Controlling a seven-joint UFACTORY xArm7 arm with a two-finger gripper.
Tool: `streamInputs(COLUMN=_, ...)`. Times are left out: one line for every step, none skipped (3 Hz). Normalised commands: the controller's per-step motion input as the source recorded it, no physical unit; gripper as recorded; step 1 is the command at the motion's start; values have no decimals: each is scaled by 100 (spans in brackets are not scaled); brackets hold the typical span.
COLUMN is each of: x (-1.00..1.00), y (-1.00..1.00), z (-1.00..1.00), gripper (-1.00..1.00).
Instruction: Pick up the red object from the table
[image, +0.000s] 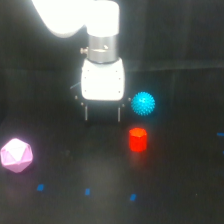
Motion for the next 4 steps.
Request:
streamInputs(x=88, y=-54, z=-35, gripper=83)
streamInputs(x=99, y=-63, z=-26, gripper=74)
streamInputs(x=84, y=-32, z=-44, gripper=49)
streamInputs(x=-13, y=-55, z=-32, gripper=43)
